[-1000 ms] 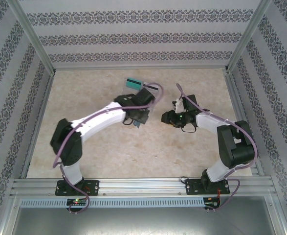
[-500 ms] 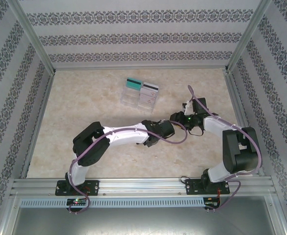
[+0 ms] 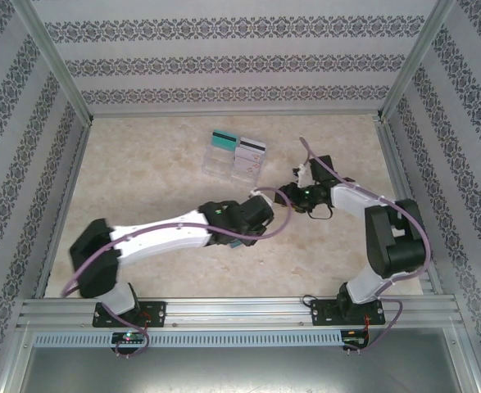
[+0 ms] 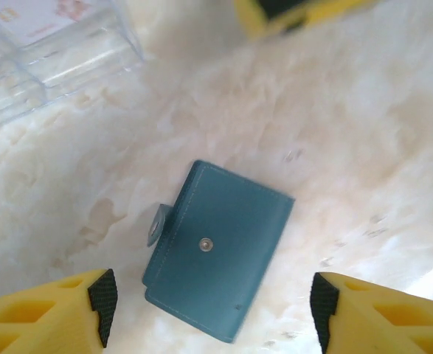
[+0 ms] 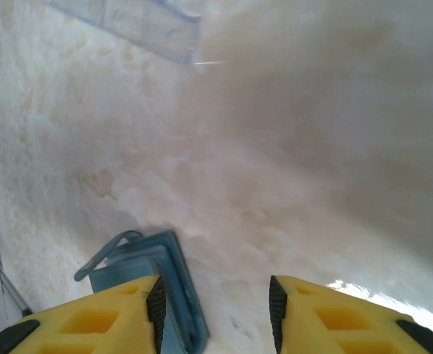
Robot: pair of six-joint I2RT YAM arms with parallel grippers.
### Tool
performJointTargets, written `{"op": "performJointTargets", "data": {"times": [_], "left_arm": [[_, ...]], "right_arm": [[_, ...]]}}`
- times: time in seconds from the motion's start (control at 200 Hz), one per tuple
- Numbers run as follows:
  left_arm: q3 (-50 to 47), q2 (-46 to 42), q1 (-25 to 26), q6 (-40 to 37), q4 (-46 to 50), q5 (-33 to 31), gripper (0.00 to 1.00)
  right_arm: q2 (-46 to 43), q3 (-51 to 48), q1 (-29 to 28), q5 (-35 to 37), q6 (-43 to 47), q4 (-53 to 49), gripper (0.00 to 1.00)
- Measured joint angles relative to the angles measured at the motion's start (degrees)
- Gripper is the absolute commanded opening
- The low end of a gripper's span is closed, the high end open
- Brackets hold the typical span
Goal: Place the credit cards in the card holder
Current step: Turn over the card holder at the center of the table, then rotate the card holder at the bottom-center of the table.
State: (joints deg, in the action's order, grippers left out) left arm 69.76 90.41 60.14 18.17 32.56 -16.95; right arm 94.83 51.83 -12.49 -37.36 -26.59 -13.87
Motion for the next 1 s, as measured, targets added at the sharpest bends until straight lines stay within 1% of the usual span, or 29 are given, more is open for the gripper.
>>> {"op": "performJointTargets", "data": {"times": [0.1, 0.145, 0.21, 0.355, 0.435, 0.5, 0.61, 0.729, 0.869, 0.999], "left_arm": [[-7.34, -7.39, -1.90, 8.44, -4.02, 3.58, 0.55], [-10.25, -8.74, -3.06, 12.24, -5.03, 5.79, 0.51], [-14.12, -9.14, -4.76, 17.05, -5.75, 9.90, 0.47], [-20.59, -7.43, -7.06, 26.03, -7.98, 21.70, 0.46], [-22.27, -5.20, -7.45, 29.92, -10.84, 27.21, 0.46], [-22.64, -2.82, -8.41, 32.06, -13.27, 31.12, 0.46], [-20.72, 2.21, -11.87, 32.79, -14.49, 35.19, 0.43], [-14.56, 7.43, -16.37, 30.08, -10.19, 36.30, 0.42], [-11.30, 7.56, -22.25, 25.20, -4.00, 34.49, 0.42], [-9.44, 6.78, -26.60, 21.18, -1.01, 32.06, 0.43]], "right_arm": [[4.94, 4.24, -3.69, -0.11, 0.44, 0.09, 0.43], [7.43, 5.99, -5.20, -0.20, 0.59, 0.13, 0.42], [10.32, 7.65, -7.04, -0.22, 0.74, 0.20, 0.41], [13.60, 8.44, -11.06, -0.20, 1.05, 0.04, 0.41], [14.12, 8.79, -12.46, -0.17, 1.07, 0.31, 0.40], [14.51, 8.94, -13.46, -0.07, 1.05, 0.85, 0.38], [14.49, 8.41, -14.43, 0.09, 1.03, 1.84, 0.37], [13.07, 6.25, -14.67, 0.70, 0.98, 3.76, 0.36], [10.08, 2.56, -15.58, 1.79, 0.55, 4.02, 0.36], [7.93, -0.13, -19.08, 2.19, -0.96, 4.20, 0.36]]}}
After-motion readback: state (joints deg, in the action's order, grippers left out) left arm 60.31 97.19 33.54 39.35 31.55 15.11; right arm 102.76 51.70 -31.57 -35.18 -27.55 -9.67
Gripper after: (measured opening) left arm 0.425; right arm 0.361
